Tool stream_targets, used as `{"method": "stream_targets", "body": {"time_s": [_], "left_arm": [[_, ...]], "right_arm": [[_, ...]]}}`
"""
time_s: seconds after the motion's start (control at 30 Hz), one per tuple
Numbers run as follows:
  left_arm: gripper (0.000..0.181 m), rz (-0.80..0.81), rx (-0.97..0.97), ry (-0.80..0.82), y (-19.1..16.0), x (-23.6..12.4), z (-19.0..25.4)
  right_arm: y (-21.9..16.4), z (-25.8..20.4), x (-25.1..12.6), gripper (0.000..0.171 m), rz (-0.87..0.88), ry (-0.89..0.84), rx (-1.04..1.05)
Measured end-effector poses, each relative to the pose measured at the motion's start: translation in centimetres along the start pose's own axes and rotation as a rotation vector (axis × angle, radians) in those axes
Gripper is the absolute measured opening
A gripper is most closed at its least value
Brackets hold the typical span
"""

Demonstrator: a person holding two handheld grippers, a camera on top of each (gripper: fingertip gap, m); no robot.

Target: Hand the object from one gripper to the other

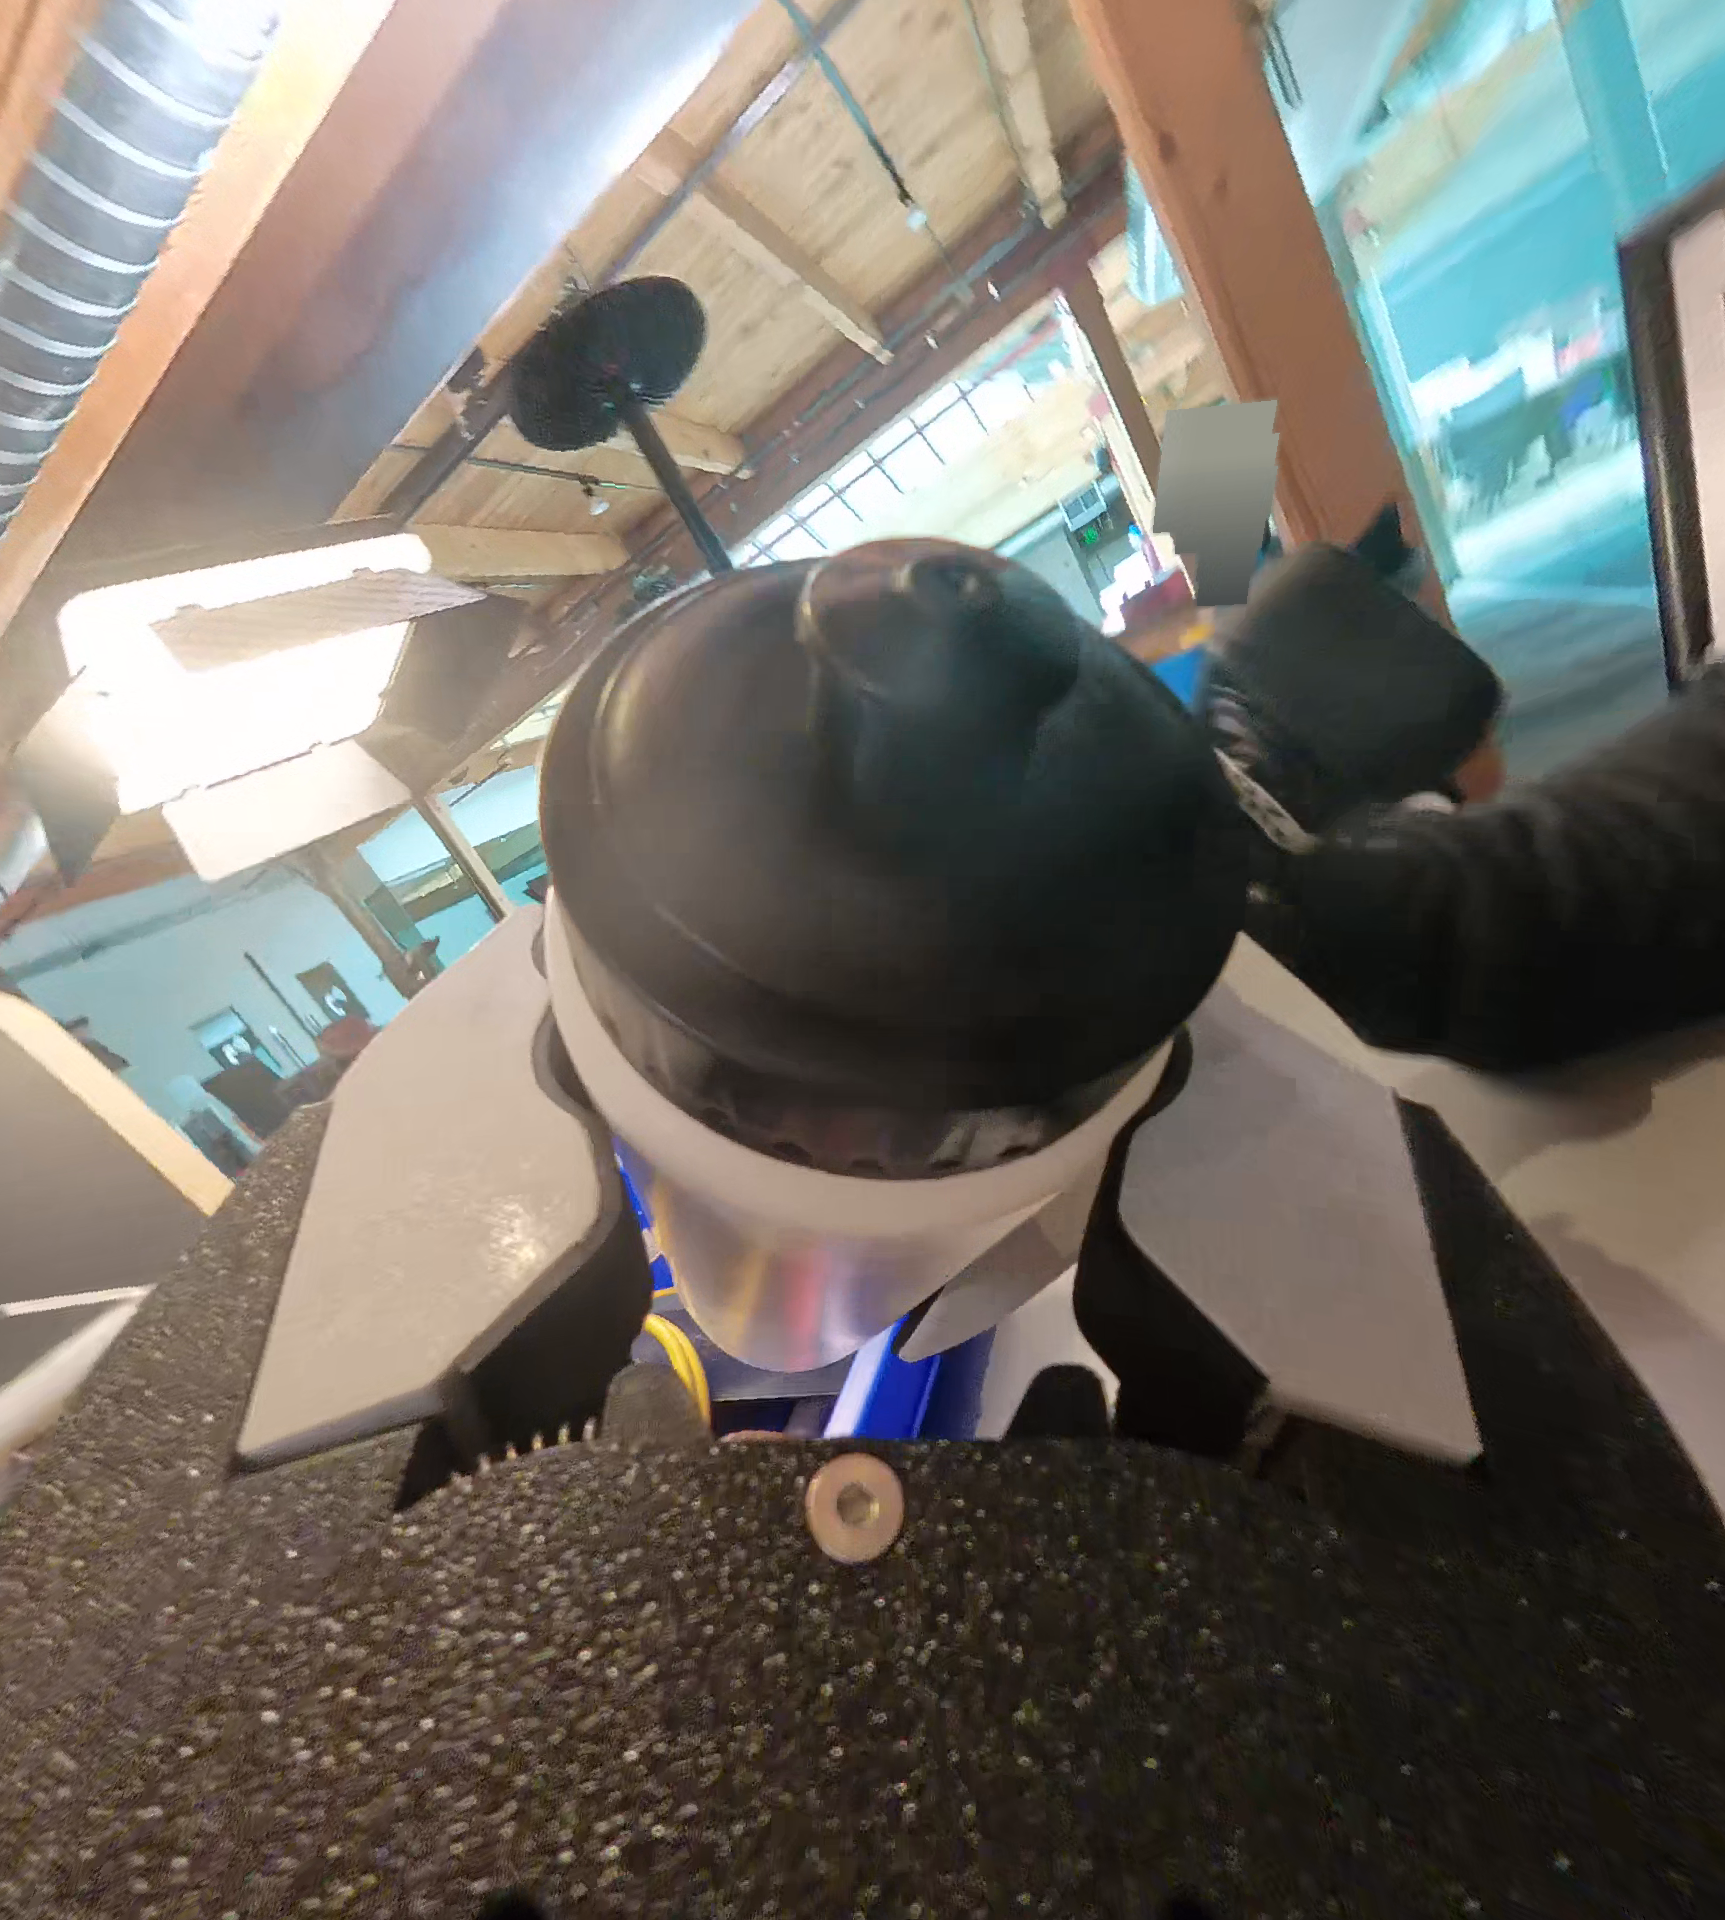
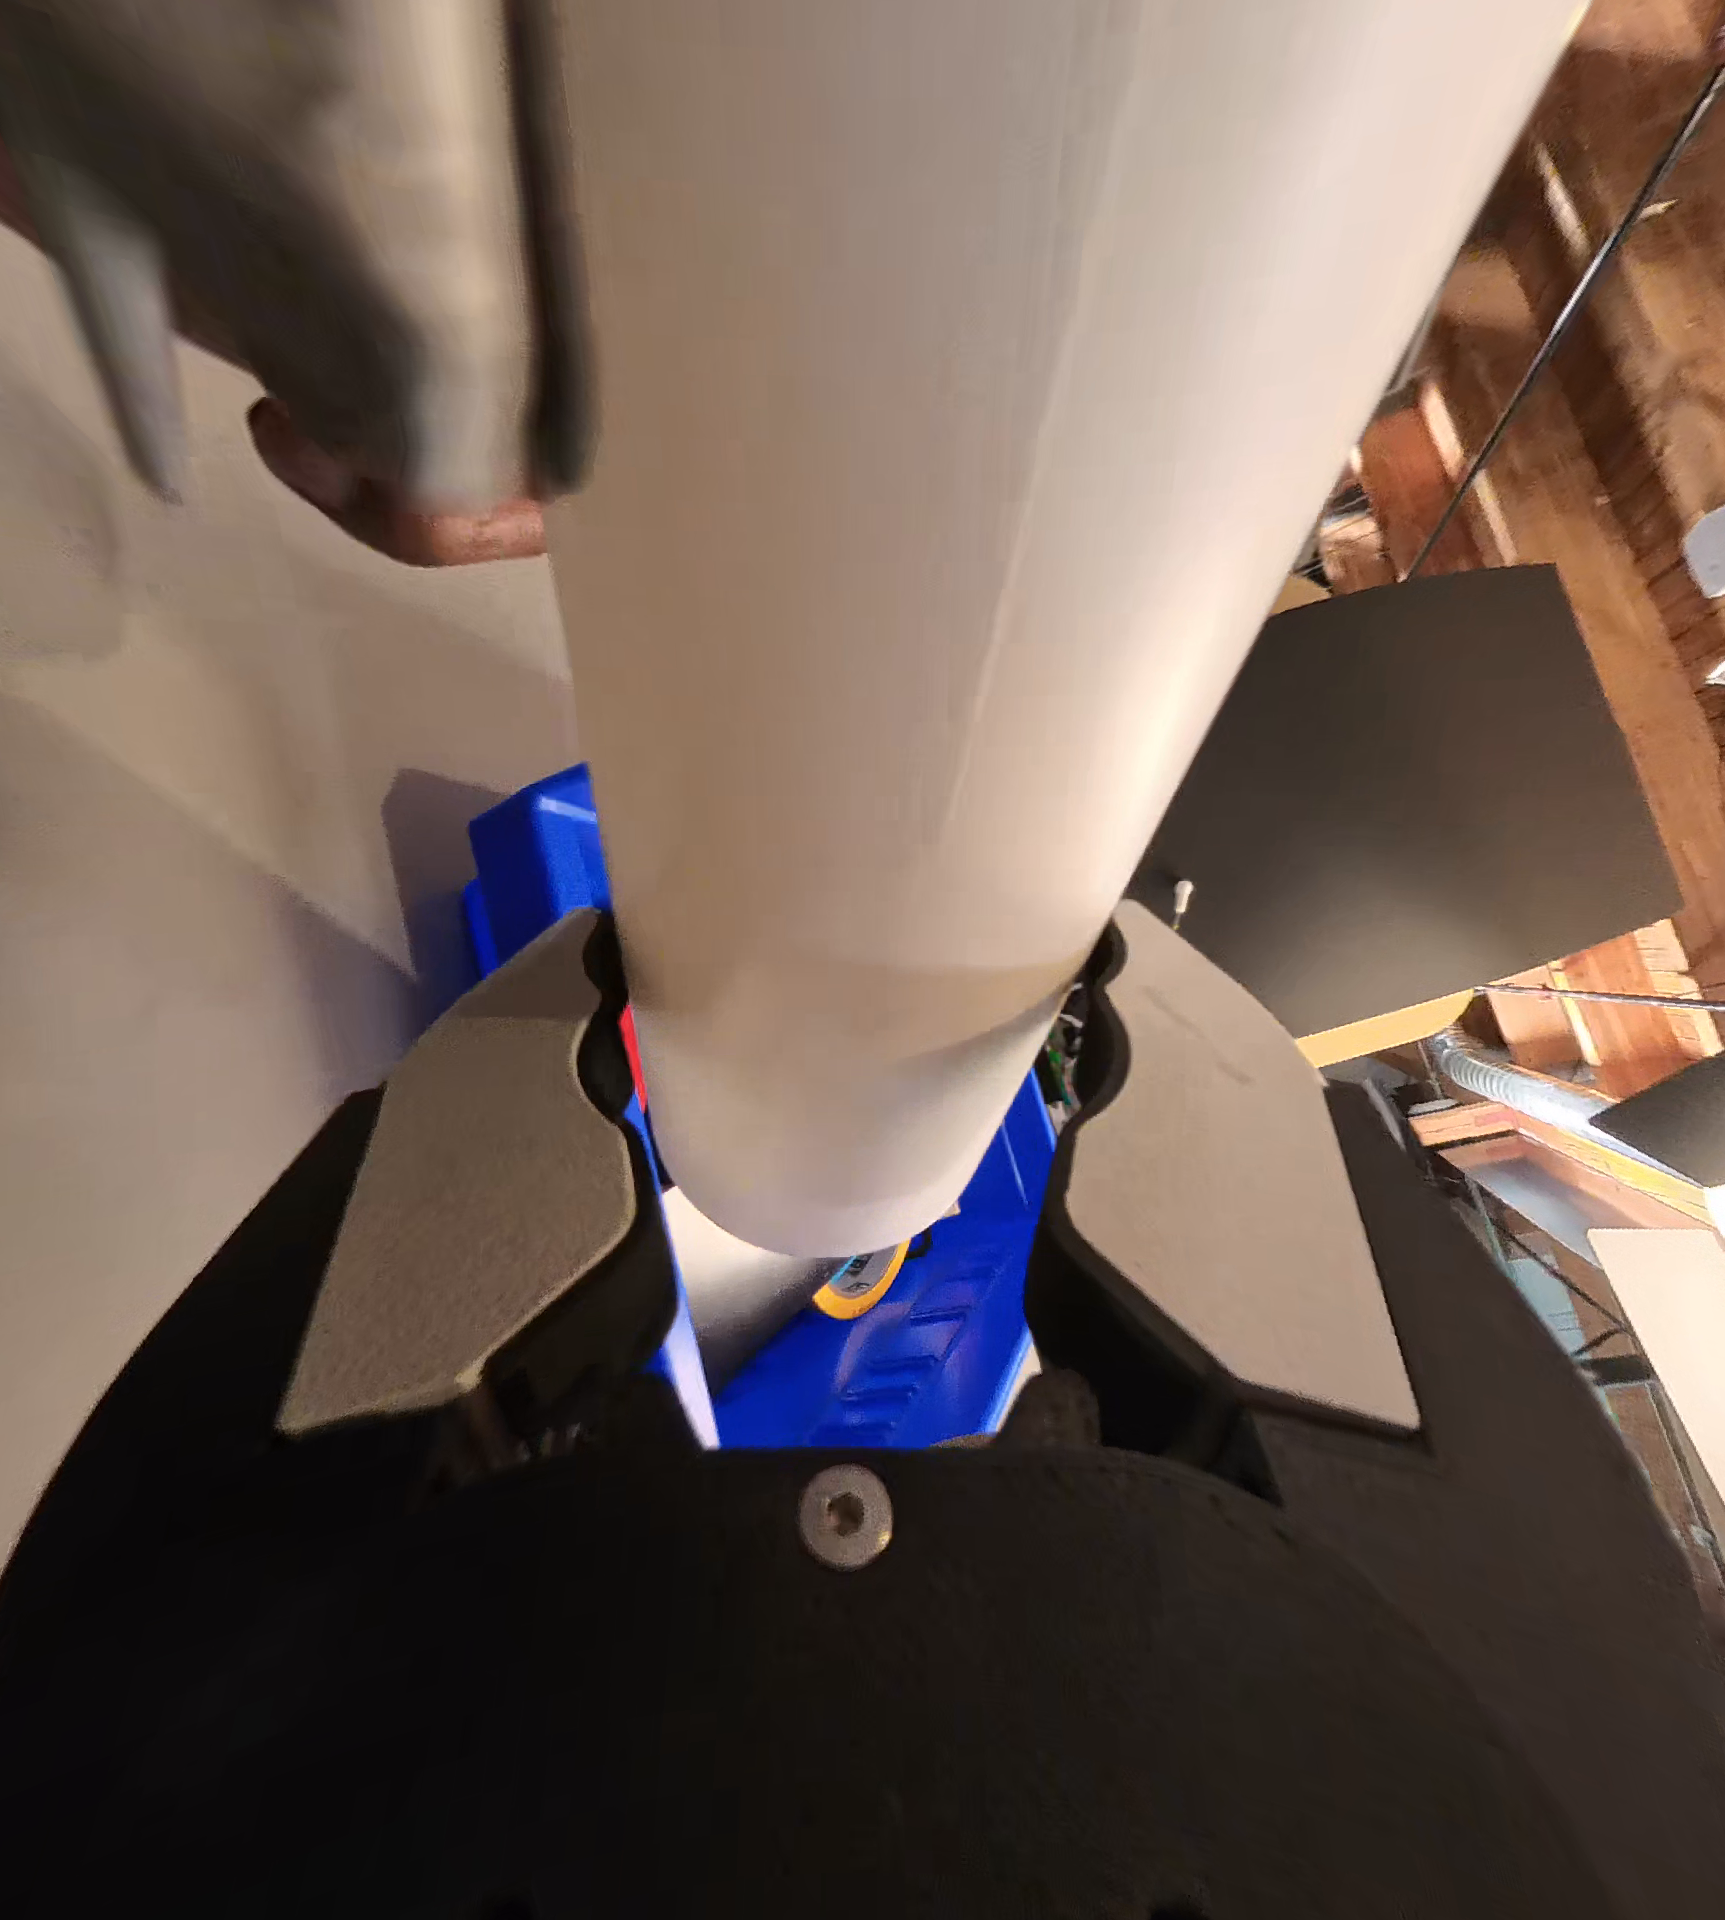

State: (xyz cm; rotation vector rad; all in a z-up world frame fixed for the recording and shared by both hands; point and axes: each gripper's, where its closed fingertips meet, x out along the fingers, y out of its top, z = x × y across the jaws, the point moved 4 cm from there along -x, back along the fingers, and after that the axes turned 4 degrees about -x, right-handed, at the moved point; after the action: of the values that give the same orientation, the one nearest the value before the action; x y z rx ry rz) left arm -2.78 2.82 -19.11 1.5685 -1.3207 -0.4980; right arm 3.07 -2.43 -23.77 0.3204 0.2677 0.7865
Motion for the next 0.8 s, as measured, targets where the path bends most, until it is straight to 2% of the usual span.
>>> {"method": "stream_targets", "body": {"time_s": [0.03,0.1,0.2,0.33,0.47,0.8], "left_arm": [[0.106,0.018,-0.059,0.019,0.1,-0.2,-0.7],[0.105,0.072,-0.183,0.078,0.4,-0.9,-2.3],[0.106,0.187,-0.39,0.189,0.6,-2.4,-5.2],[0.104,0.434,-0.78,0.298,0.0,-5.6,-9.3],[0.103,0.655,-1.184,0.183,-1.5,-7.2,-11.3],[0.103,0.734,-1.281,0.172,-2.3,-6.7,-10.8]], "right_arm": [[0.1,0.1,-0.1,0.085,0.005,-0.01,0.002],[0.3,0.4,-0.2,0.084,0.013,-0.039,0.011],[0.4,0.9,-0.3,0.092,0.036,-0.098,0.023],[0.8,1.2,-0.7,0.097,0.093,-0.219,-0.008],[0.7,1.4,-0.9,0.108,0.129,-0.315,-0.043],[2.5,-0.6,-0.7,0.112,0.188,-0.379,-0.212]]}}
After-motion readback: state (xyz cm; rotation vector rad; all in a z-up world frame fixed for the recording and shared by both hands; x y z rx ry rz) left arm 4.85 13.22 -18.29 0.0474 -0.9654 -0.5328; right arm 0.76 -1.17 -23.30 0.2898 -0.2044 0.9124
